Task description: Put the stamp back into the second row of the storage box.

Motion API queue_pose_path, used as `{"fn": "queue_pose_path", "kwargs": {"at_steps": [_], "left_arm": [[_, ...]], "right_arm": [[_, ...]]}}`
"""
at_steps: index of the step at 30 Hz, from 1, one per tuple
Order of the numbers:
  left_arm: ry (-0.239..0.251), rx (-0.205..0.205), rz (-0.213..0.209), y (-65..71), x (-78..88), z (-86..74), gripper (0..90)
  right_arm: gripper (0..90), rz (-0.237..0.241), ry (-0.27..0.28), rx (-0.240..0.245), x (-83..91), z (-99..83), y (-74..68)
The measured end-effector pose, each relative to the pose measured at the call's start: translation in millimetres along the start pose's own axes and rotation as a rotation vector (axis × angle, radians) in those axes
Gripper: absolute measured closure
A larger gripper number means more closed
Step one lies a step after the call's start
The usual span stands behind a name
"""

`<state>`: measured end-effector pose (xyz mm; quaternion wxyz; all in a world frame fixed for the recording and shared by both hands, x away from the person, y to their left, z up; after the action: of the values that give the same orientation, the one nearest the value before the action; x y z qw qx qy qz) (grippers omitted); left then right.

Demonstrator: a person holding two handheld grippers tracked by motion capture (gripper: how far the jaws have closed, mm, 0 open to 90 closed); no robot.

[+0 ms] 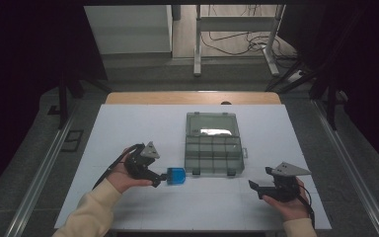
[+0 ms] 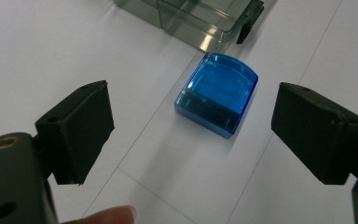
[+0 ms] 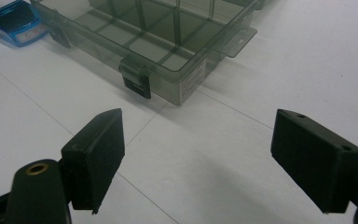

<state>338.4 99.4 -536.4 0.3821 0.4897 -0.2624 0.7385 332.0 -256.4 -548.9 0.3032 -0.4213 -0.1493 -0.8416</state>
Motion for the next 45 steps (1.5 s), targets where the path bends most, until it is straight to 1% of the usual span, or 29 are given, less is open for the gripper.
{"fn": "queue_pose_path", "kwargs": {"at_steps": [4,5,10,13,15,21,25,28,30,33,35,36,39,42,45], "left_arm": [[-0.031,-0.02,-0.017,1.7,-8.6,5.6,13.2],[-0.042,-0.032,-0.017,1.4,-10.5,6.6,13.2],[-0.08,-0.057,-0.045,4.4,-21.5,12.6,13.1],[-0.107,-0.086,-0.07,8.1,-27.9,16.1,12.1],[-0.12,-0.095,-0.084,9.7,-31.6,18.6,11.8],[-0.183,-0.128,-0.1,10.9,-44.1,23.3,11.0],[-0.218,-0.163,-0.103,14.3,-53.2,24.2,11.9],[-0.239,-0.188,-0.096,15.7,-58.0,23.8,13.1],[-0.247,-0.194,-0.093,16.1,-60.0,23.8,15.2],[-0.249,-0.201,-0.085,15.3,-62.2,23.7,21.5],[-0.261,-0.202,-0.074,14.1,-64.3,22.6,28.6],[-0.262,-0.202,-0.082,13.9,-65.2,22.1,31.2],[-0.251,-0.217,-0.1,12.6,-64.4,21.2,35.2],[-0.24,-0.234,-0.103,11.1,-63.7,20.2,38.9],[-0.23,-0.249,-0.111,10.7,-63.4,19.1,40.5]], "right_arm": [[17.4,0.0,0.0,-0.001,-0.1,-0.2,0.2],[17.4,0.0,-0.001,-0.001,-0.1,-0.2,0.3],[17.4,-0.001,-0.005,-0.001,-0.5,-0.6,0.3],[17.4,-0.001,-0.006,-0.002,-0.6,-0.6,0.4],[17.4,-0.002,-0.006,-0.001,-0.6,-0.7,0.4],[17.4,-0.002,-0.008,-0.001,-0.9,-1.0,0.6],[17.5,-0.002,-0.009,0.0,-0.8,-1.2,0.5],[17.4,-0.003,-0.01,0.0,-1.1,-1.4,0.7],[17.4,-0.003,-0.011,-0.001,-1.3,-1.6,0.8],[17.4,-0.004,-0.012,0.001,-1.1,-1.6,0.7],[17.5,-0.004,-0.012,0.001,-1.1,-1.6,0.7],[17.5,-0.005,-0.013,0.001,-1.1,-1.7,0.7],[17.4,-0.005,-0.012,0.002,-0.9,-1.7,0.7],[17.4,-0.006,-0.013,0.001,-0.9,-1.7,0.8],[17.5,-0.009,-0.012,0.002,-0.6,-1.7,0.8]]}}
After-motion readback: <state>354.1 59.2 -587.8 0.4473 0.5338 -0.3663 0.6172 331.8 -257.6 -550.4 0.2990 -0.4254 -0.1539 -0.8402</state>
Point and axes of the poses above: each handheld gripper's, and its own axes: x roughly backward along the jaws, z roughly out of its top, y roughly to its right, the point moved 8 cm from there along -x, roughly forward along the jaws, and after that the axes turned 15 degrees about -y, right-handed, at the moved point
